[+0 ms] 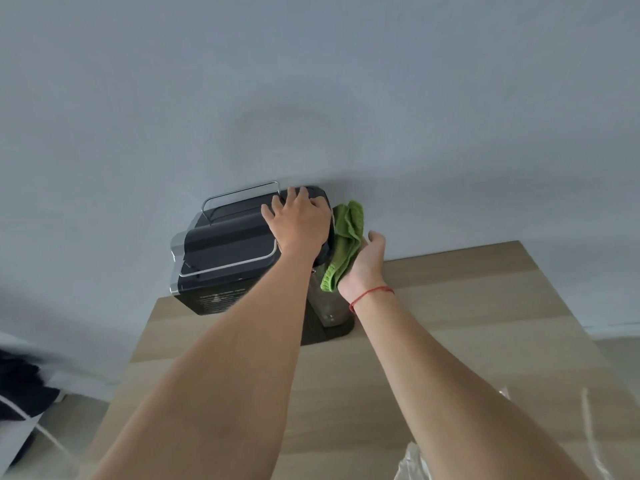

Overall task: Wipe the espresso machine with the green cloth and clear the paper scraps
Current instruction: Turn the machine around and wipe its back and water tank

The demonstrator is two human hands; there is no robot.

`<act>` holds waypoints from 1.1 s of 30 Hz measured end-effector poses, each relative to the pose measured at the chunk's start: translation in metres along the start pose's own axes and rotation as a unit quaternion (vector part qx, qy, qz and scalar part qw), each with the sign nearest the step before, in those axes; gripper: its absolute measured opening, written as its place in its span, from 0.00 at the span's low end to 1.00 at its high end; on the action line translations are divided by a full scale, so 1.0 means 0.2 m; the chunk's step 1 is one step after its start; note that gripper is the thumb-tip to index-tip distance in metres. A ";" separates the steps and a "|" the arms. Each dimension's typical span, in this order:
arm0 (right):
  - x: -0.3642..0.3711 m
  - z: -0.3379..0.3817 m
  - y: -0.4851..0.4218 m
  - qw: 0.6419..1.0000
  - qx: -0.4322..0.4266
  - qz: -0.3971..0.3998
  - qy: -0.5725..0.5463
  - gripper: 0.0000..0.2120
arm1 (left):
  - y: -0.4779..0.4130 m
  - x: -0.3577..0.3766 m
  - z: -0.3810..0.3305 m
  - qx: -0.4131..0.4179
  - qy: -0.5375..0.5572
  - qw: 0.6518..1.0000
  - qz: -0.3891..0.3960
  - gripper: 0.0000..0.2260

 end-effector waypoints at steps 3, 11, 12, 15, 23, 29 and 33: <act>-0.01 0.01 0.00 1.000 -0.016 0.001 0.002 0.10 | -0.01 0.01 0.00 0.002 -0.003 1.000 -0.002 0.21; 0.04 0.00 0.01 0.979 -0.077 0.037 0.185 0.18 | -0.01 0.02 0.00 0.003 -0.004 1.000 -0.006 0.21; 0.05 0.00 0.00 0.977 -0.071 0.037 0.198 0.20 | -0.02 0.02 0.00 0.003 -0.005 1.000 -0.006 0.21; 0.06 -0.03 -0.14 0.972 -0.036 0.030 0.231 0.30 | -0.02 0.03 0.00 0.000 -0.007 1.000 -0.007 0.21; -0.17 -0.18 -0.23 0.965 0.057 -0.076 0.245 0.29 | -0.03 0.04 0.00 -0.003 -0.007 1.000 -0.018 0.20; -0.24 -0.23 -0.15 0.971 0.062 -0.135 0.185 0.20 | -0.04 0.04 0.01 -0.009 -0.009 1.000 -0.016 0.20; -0.21 -0.30 -0.09 0.979 0.013 -0.146 0.139 0.23 | -0.04 0.02 0.01 -0.009 0.002 1.000 -0.015 0.20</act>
Point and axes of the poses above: each hand's wrist, its own y-axis away from the middle knuckle, its own x-axis out of the palm, z = x × y, the point moved 3 cm from there along -y, towards the middle knuckle, and after that the axes turned 2 degrees about x, right-handed, at the moved point
